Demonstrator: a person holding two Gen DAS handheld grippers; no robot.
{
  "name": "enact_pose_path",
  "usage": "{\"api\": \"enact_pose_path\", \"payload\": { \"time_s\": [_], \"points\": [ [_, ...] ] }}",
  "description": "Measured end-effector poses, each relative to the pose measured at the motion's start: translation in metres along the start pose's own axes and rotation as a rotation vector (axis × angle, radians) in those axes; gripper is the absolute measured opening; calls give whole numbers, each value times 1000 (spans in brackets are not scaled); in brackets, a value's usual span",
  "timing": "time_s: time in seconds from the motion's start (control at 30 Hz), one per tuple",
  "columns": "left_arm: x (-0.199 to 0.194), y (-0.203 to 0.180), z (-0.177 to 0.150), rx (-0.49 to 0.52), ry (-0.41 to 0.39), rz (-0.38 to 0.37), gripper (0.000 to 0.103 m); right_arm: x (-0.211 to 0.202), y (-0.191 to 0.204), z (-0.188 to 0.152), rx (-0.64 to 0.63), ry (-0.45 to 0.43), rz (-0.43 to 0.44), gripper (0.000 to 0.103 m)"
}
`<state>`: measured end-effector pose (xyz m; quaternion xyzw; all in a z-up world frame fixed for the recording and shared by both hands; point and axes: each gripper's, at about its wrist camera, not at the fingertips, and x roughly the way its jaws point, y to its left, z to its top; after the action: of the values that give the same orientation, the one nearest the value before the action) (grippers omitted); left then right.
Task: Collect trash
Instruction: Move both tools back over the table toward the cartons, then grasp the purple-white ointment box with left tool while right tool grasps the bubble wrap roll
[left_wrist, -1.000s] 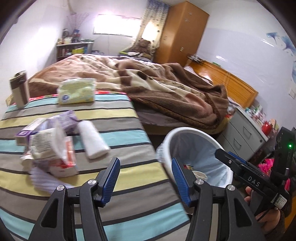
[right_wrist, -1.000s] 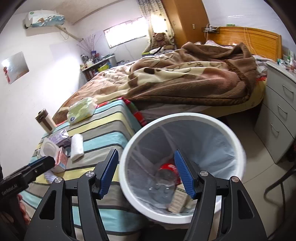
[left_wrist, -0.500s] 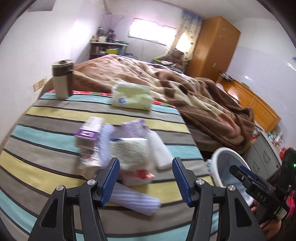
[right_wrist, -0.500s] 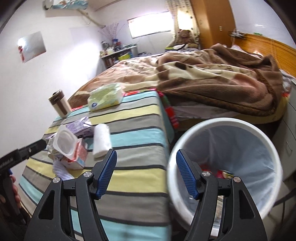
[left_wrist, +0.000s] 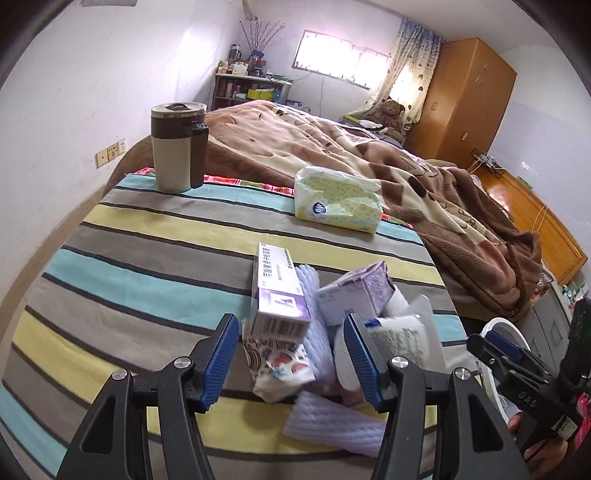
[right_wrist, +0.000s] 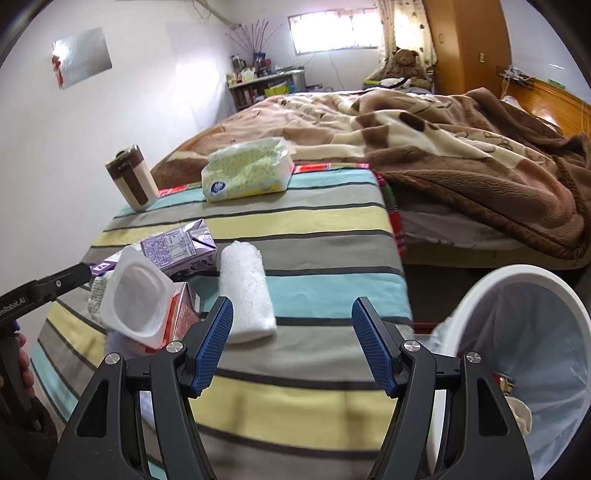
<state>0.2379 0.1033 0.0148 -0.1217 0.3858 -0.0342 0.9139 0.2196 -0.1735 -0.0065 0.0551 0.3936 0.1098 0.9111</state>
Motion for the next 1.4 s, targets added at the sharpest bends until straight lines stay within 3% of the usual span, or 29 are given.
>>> {"api": "enact_pose_path", "payload": {
  "time_s": [0.7, 1.03, 1.2, 1.27, 1.4],
  "points": [
    [72, 10, 32, 57, 135, -9, 59, 63, 27, 18, -102, 139, 17, 68],
    [90, 18, 33, 42, 168, 30, 59, 68, 32, 20, -134, 140, 11, 68],
    [91, 18, 35, 48, 160, 31, 58, 67, 35, 20, -138, 135, 32, 51],
    [90, 20, 35, 43, 153, 29, 50, 66, 37, 19, -144, 133, 41, 40],
    [90, 20, 35, 45, 155, 33, 39, 64, 41, 18, -153, 124, 55, 27]
  ]
}}
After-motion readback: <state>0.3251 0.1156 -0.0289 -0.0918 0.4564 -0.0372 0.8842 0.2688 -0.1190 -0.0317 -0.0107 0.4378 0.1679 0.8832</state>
